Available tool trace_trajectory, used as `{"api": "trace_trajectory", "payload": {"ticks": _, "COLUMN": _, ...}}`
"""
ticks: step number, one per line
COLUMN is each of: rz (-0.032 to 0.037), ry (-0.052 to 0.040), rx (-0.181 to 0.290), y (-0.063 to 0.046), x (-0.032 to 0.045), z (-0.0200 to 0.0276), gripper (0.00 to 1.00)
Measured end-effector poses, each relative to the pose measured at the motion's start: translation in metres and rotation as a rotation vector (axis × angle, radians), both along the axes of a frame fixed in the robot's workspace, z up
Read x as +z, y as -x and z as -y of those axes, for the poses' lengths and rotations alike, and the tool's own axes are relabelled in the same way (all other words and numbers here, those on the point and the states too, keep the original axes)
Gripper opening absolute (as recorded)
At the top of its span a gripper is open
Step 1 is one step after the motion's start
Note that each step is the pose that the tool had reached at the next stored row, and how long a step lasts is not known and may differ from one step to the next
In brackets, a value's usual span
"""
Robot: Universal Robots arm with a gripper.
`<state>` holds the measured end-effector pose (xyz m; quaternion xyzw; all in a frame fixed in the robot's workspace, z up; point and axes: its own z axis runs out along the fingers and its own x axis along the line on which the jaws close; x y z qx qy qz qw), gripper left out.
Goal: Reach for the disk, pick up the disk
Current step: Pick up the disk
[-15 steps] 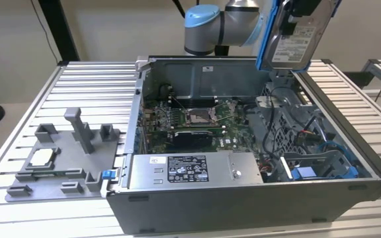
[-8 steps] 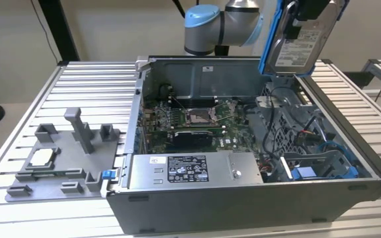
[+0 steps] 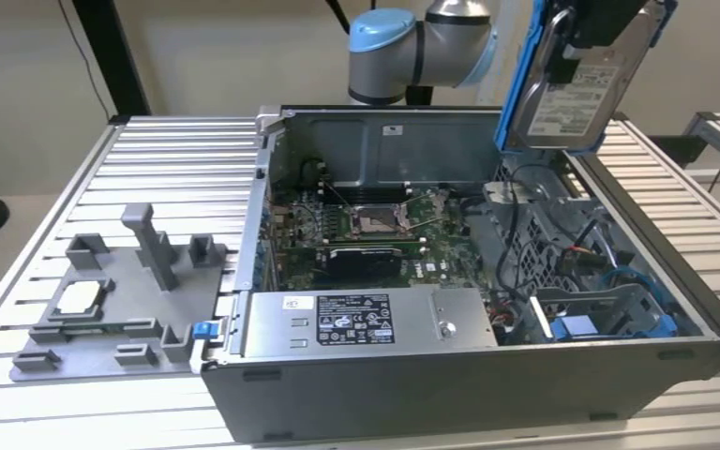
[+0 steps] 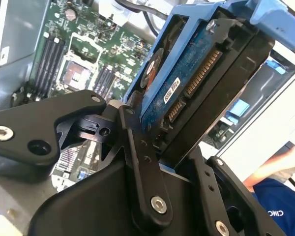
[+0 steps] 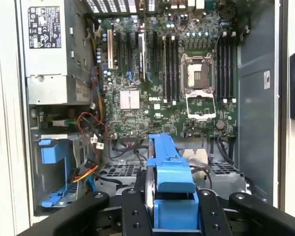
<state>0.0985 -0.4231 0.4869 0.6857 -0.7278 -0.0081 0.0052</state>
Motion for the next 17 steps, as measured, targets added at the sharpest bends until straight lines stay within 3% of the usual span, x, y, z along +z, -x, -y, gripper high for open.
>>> {"api": "trace_trajectory", "payload": {"ticks": 17, "rz": 0.0000, "ry": 0.0000, "rx": 0.000, "y": 0.000, "x": -0.0003, "z": 0.0479, "gripper": 0.00}}
